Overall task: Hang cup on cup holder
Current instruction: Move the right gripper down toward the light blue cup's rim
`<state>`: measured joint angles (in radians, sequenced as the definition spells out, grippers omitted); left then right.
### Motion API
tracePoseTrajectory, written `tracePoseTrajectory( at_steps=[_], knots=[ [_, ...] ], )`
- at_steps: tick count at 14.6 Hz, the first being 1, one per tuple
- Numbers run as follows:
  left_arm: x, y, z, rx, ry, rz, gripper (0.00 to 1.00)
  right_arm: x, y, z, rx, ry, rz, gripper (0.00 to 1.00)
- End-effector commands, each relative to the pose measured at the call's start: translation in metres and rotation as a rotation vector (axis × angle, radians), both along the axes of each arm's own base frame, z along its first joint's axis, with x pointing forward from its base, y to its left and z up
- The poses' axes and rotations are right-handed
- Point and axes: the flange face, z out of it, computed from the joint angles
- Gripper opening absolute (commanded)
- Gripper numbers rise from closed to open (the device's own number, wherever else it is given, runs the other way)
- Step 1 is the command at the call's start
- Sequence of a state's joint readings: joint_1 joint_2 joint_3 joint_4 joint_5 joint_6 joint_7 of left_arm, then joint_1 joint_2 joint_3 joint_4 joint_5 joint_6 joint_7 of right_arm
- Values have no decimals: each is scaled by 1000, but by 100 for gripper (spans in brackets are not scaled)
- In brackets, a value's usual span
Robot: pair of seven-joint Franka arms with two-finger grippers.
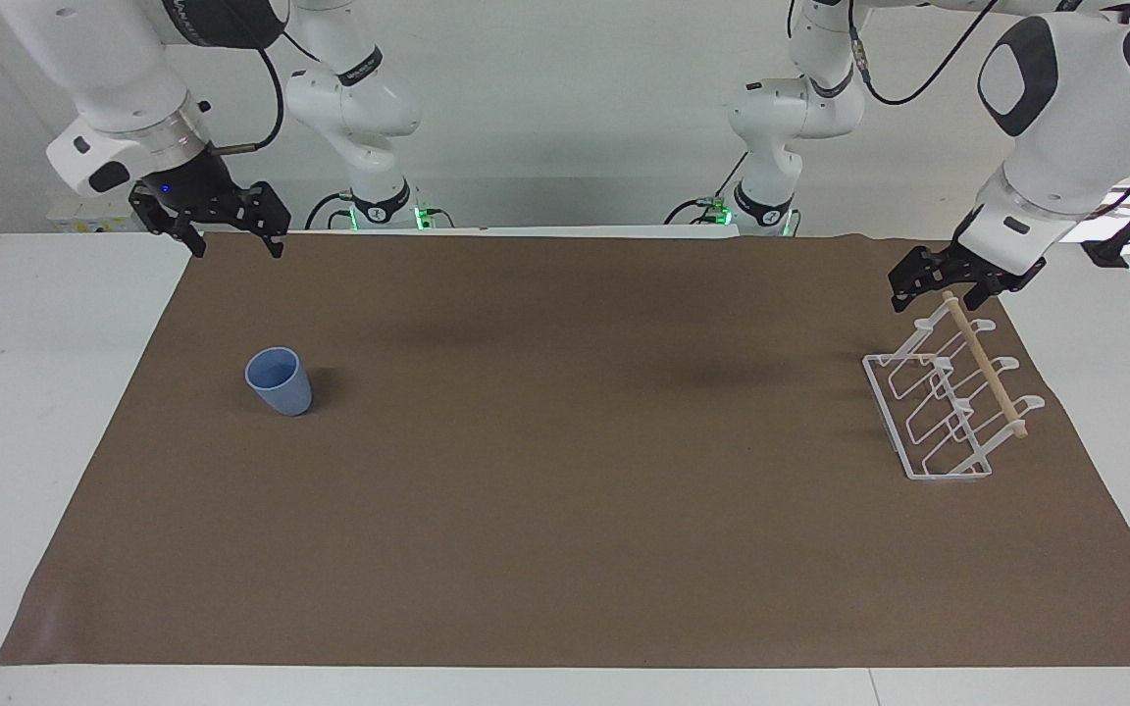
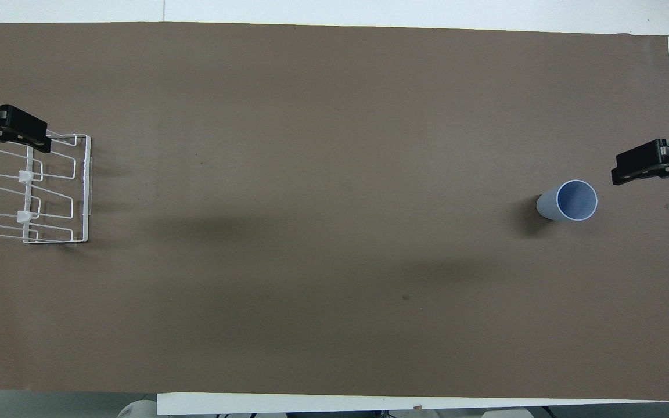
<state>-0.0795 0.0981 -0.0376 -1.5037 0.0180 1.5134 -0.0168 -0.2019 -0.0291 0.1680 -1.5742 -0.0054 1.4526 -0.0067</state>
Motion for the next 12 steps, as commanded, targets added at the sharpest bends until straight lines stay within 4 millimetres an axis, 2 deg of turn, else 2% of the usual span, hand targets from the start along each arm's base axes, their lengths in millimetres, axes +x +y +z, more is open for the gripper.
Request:
tracePoseTrajectory(
  at_steps=[1, 3, 4, 6, 7, 8, 10, 12],
  knots=[
    [-9, 3, 7, 8, 4, -12, 100, -7, -16, -13, -14, -35, 66, 100],
    [-10, 1, 3, 10, 13, -9, 100, -11, -64, -38, -6, -36, 37, 100],
    [-10, 2, 4, 10, 12, -5, 100, -12, -78, -55, 5, -29, 59, 100],
    [-11, 2, 4, 10, 13, -7, 100, -8, -85, -88, 5, -49, 89, 100],
    [-11, 3, 4, 10, 13, -5, 100, -5, -91, -112, 6, -57, 83, 98],
    [-11, 3, 5, 11, 12, -5, 100, -2, -97, -144, 9, -59, 78, 97],
    [-11, 2, 5, 11, 12, -7, 100, 2, -95, -187, 14, -68, 87, 96],
    [-11, 2, 4, 10, 13, -7, 100, 5, -101, -218, 27, -51, 100, 95]
  ],
)
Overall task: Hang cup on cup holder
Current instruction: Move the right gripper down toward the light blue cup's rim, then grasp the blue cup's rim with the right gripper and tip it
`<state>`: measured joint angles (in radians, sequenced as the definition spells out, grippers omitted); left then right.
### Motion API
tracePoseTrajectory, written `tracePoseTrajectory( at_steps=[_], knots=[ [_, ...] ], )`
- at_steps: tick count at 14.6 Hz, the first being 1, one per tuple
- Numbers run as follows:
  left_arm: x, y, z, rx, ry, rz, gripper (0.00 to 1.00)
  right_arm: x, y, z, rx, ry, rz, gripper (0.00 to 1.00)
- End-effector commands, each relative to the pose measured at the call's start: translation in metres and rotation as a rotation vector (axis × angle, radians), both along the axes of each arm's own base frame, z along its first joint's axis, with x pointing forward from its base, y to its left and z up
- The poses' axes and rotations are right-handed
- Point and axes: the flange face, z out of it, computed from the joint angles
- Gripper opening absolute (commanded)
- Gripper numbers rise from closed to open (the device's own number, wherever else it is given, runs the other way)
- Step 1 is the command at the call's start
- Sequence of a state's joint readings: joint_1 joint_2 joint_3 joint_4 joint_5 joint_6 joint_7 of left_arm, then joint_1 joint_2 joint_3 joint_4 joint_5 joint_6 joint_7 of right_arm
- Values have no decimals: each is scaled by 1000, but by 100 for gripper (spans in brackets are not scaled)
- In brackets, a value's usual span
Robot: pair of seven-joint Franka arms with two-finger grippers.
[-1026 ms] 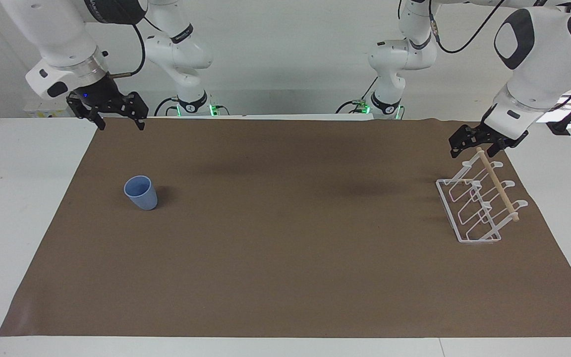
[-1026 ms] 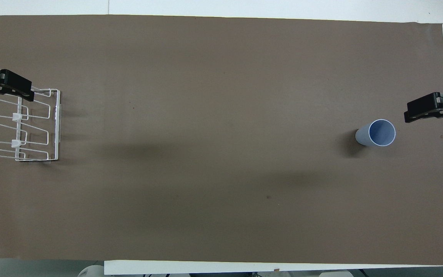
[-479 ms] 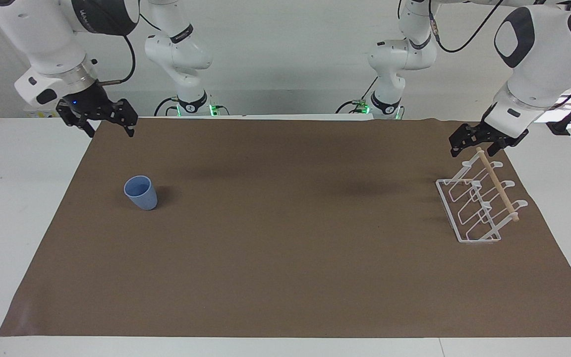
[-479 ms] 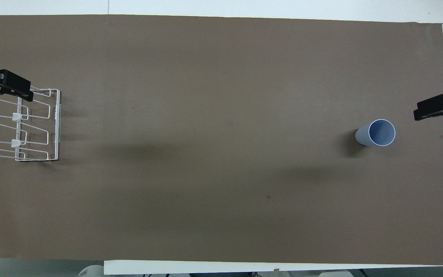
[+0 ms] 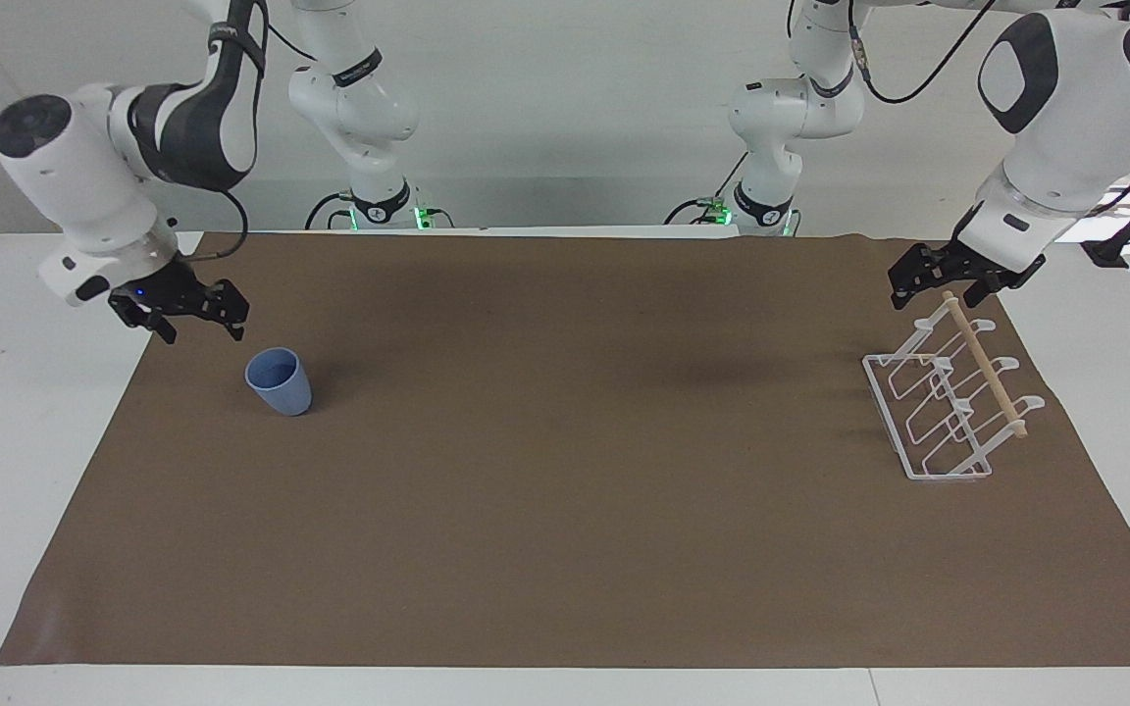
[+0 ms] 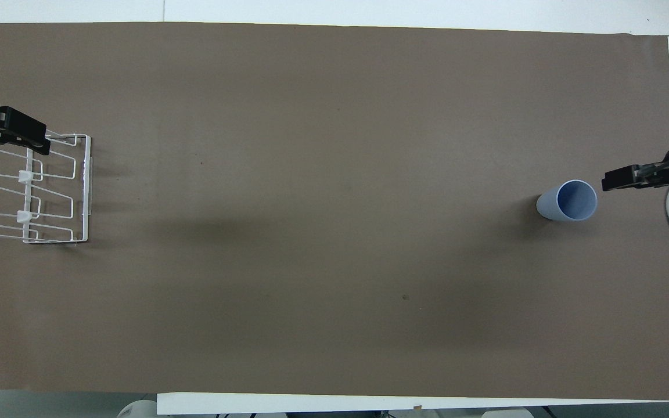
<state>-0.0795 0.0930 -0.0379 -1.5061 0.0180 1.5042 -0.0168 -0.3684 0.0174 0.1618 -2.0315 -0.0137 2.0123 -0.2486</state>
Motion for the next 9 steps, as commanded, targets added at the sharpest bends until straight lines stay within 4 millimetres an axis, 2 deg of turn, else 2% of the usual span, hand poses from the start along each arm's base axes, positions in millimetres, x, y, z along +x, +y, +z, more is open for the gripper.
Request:
tracePoseTrajectory(
  at_steps=[1, 6, 7, 9],
  knots=[
    [-8, 2, 4, 9, 6, -7, 100, -2, -5, -29, 20, 13, 36, 94],
    [-8, 2, 4, 9, 5, -7, 100, -12, -10, -56, 28, 24, 105, 84],
    [-8, 2, 3, 10, 7, -7, 100, -15, -15, -64, 33, 33, 97, 78],
    [-8, 2, 4, 10, 5, -7, 100, -15, -13, -78, 42, 55, 97, 49]
  ],
)
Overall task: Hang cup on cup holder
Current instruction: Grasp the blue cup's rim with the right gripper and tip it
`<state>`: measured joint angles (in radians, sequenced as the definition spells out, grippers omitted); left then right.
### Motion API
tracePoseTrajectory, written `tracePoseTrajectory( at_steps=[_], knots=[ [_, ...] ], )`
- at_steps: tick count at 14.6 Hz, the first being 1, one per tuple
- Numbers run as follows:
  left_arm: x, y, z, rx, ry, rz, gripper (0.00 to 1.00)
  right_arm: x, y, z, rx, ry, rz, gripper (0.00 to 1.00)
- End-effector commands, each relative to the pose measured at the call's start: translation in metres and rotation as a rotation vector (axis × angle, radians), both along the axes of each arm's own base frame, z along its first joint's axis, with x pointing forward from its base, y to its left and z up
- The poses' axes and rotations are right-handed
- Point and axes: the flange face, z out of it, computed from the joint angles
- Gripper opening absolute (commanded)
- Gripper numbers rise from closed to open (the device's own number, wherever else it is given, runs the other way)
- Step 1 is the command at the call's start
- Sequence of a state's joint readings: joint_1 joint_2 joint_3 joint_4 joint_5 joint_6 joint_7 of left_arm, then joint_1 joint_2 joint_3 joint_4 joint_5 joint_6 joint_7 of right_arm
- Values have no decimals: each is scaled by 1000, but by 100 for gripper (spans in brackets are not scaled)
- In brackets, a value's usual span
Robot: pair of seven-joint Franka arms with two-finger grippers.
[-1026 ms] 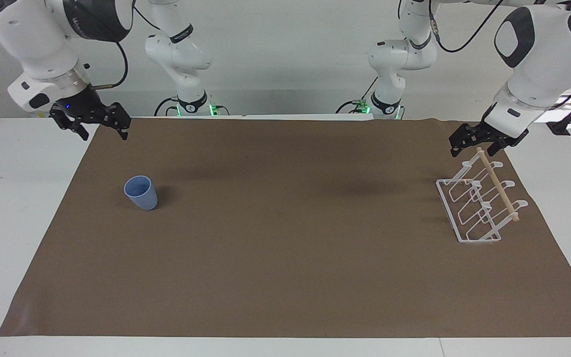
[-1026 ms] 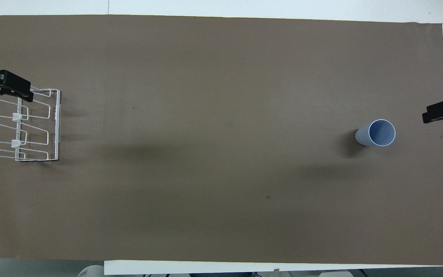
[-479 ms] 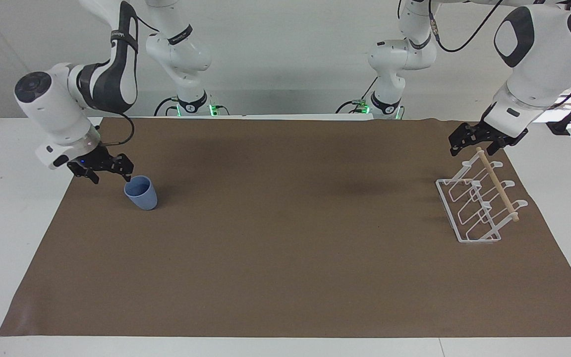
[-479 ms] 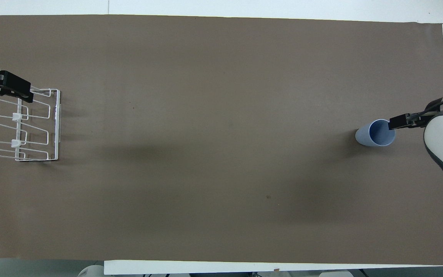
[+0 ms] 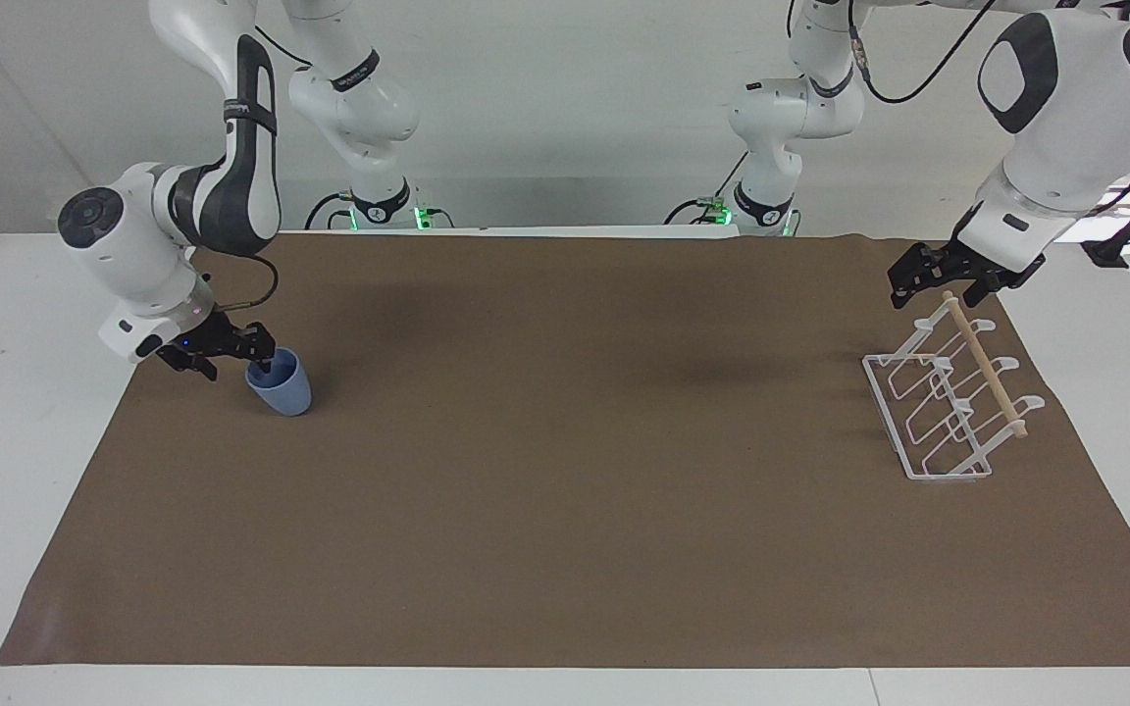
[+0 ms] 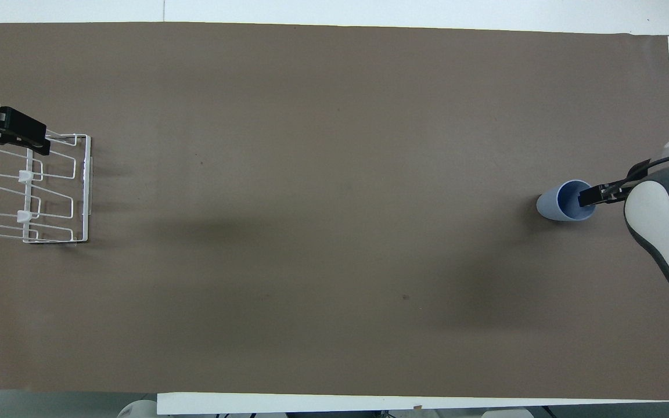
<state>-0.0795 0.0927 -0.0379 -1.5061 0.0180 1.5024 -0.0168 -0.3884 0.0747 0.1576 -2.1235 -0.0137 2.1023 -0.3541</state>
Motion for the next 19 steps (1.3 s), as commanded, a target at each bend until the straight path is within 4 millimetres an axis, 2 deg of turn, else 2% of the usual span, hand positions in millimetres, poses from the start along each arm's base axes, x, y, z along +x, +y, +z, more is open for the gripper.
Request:
tracePoseTrajectory(
  at_steps=[1, 3, 6, 8, 10, 12, 14, 16, 17, 19],
  knots=[
    [-8, 2, 3, 10, 5, -7, 100, -5, 0, -15, 15, 7, 10, 37],
    [-8, 2, 3, 9, 5, -5, 100, -4, -1, -17, 15, 3, 10, 21],
    [-8, 2, 3, 10, 5, -7, 100, -8, 0, -29, 18, 9, 13, 15],
    [-8, 2, 3, 9, 5, -5, 100, -7, 1, -29, 15, 8, 15, 0],
    [-8, 2, 3, 9, 6, -7, 100, -6, 2, -27, 10, 20, 31, 0],
    [-8, 2, 3, 9, 6, -7, 100, 6, 6, -9, 27, 75, 59, 0],
    [-11, 4, 3, 12, 19, -4, 100, 23, 21, 30, 55, 119, 164, 0],
    [-17, 8, -1, 19, 52, 9, 100, 28, 46, 60, 95, 142, 289, 0],
    [-18, 12, 0, 19, 52, 17, 100, 30, 65, 74, 162, 144, 307, 0],
    [-19, 11, 6, 17, 40, 19, 100, 25, 99, 92, 431, 160, 263, 0]
  ],
)
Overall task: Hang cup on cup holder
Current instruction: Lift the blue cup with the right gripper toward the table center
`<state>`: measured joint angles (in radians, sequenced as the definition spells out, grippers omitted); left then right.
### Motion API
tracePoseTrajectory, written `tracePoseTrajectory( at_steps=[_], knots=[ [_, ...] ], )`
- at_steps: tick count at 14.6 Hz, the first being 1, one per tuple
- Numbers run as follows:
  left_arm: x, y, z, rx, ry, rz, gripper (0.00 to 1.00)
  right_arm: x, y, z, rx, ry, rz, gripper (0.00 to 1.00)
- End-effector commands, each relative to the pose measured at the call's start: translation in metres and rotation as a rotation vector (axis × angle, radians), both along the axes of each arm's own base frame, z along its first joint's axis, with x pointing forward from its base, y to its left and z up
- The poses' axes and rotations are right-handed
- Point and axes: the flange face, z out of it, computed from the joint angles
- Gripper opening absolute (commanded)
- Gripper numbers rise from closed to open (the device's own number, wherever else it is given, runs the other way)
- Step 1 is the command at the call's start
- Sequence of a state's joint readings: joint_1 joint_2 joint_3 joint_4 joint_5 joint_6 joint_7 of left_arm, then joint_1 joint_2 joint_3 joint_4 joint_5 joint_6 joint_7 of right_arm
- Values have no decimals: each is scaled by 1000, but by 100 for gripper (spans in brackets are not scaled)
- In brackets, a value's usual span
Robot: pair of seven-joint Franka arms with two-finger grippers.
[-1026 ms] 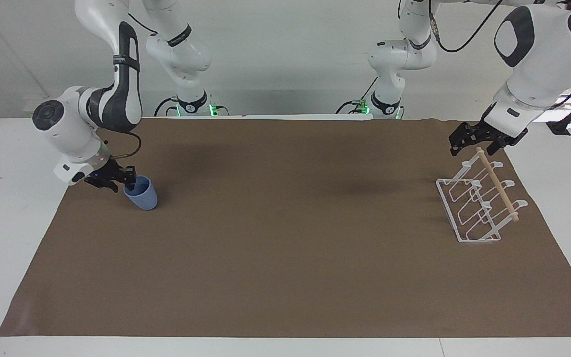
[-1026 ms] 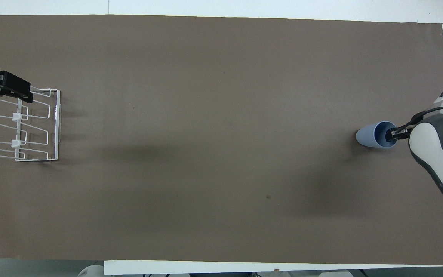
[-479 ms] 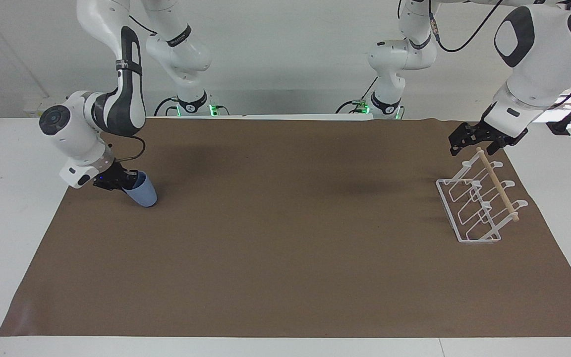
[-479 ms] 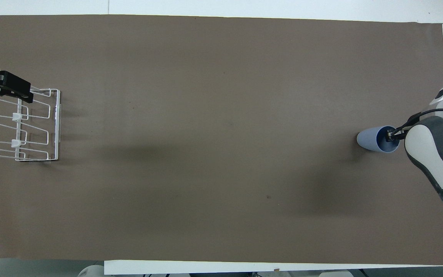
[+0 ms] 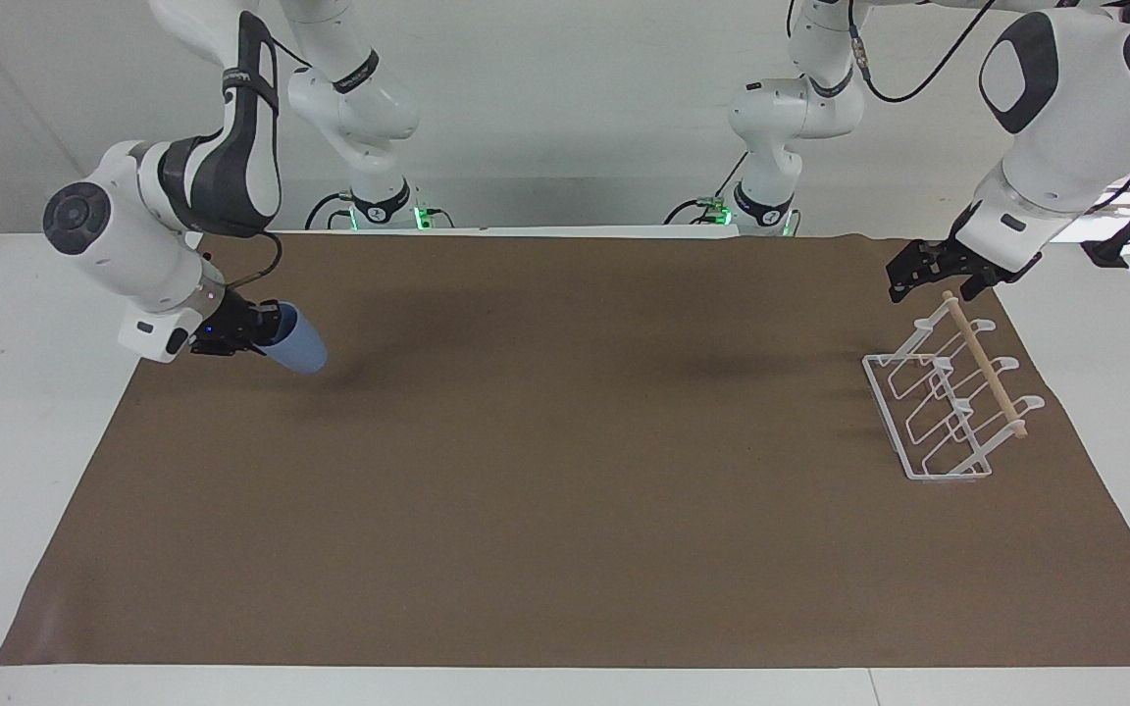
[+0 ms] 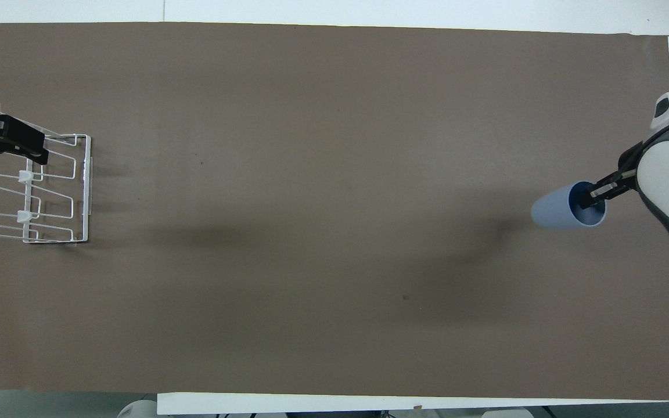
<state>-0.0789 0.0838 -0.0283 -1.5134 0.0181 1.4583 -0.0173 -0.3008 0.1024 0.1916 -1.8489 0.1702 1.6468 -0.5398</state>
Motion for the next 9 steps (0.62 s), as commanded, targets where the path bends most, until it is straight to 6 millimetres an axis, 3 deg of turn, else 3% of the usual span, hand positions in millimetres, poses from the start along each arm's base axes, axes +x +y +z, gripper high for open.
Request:
tracePoseTrajectory(
  at_steps=[1, 5, 9],
  knots=[
    [-14, 0, 10, 15, -6, 22, 100, -1, 39, 20, 313, 52, -22, 0],
    [-24, -18, 5, 33, 7, 241, 100, -4, 122, 38, 637, 86, -33, 0],
    [-26, -23, 7, 24, 18, 389, 100, -9, 193, 53, 840, 166, -231, 0]
  ],
)
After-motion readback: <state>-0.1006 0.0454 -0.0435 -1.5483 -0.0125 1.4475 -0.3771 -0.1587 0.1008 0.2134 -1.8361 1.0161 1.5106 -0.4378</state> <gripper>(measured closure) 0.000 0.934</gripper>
